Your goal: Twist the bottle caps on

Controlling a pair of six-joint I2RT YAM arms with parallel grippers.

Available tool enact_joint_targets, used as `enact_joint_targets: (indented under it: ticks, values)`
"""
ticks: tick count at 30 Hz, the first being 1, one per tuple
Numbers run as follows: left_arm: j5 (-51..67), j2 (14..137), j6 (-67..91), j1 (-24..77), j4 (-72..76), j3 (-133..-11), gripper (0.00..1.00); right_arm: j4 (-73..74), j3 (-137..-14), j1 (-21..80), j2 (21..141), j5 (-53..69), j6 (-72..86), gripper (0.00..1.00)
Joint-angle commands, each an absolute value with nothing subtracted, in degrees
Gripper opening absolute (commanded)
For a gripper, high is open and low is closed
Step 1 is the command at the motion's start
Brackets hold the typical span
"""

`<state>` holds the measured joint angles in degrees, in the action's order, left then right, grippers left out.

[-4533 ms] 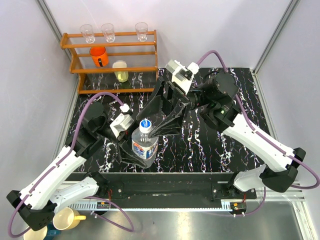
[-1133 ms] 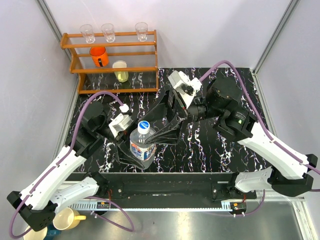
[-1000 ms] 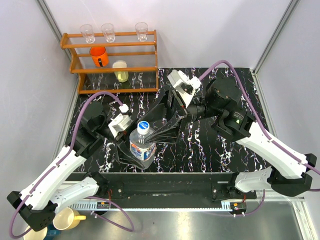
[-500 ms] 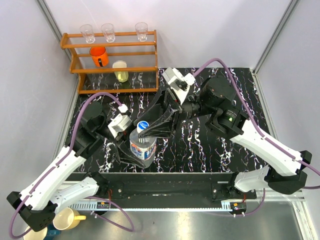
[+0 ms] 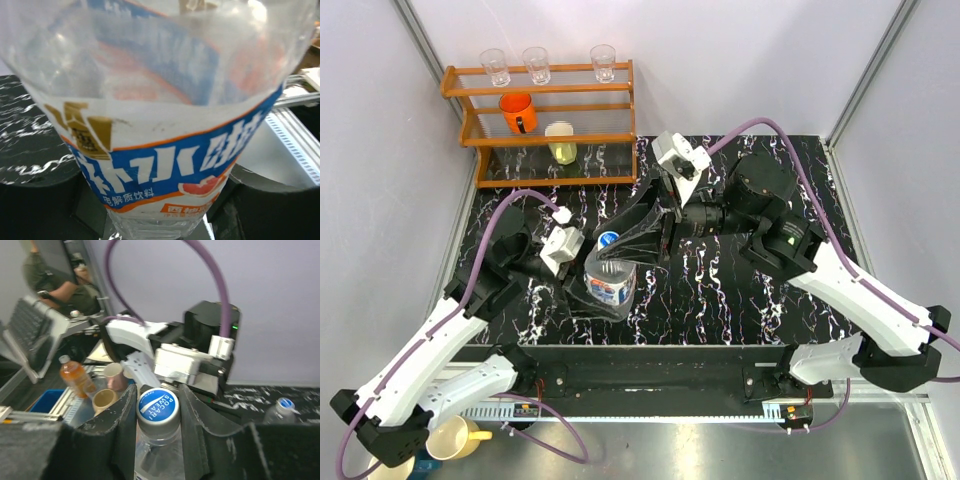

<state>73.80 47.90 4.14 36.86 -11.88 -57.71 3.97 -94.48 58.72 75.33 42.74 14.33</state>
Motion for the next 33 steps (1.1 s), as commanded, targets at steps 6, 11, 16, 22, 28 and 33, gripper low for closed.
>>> enact_joint_targets:
  ticks: [6, 11, 16, 22, 28, 33]
  values:
    - [45.26, 46.85, -5.63, 35.95, -15.12, -57.75, 0.06, 16.88, -95.63, 58.71, 73.65, 18.99, 9.85, 0.36]
    - [46.06, 46.49, -5.45, 35.95, -14.94, -57.31, 0.06, 15.29, -95.01, 58.8, 72.42, 19.16, 9.67, 0.59]
    - [45.09, 46.32, -5.1, 35.86, -14.24, -56.87, 0.06, 15.21, -94.66, 58.71, 72.16, 19.16, 9.06, 0.62]
    - [42.72, 46.23, -3.96, 35.86, -13.36, -56.43, 0.09, 15.73, -94.74, 58.71, 72.68, 17.58, 8.7, 0.52]
    - [42.98, 45.79, -3.34, 35.86, -13.45, -56.34, 0.16, 16.17, -95.27, 58.8, 73.21, 14.95, 8.35, 0.12]
    - [41.66, 45.09, -3.34, 35.86, -14.32, -56.95, 0.77, 16.61, -95.01, 58.8, 73.04, 12.57, 6.95, 0.0]
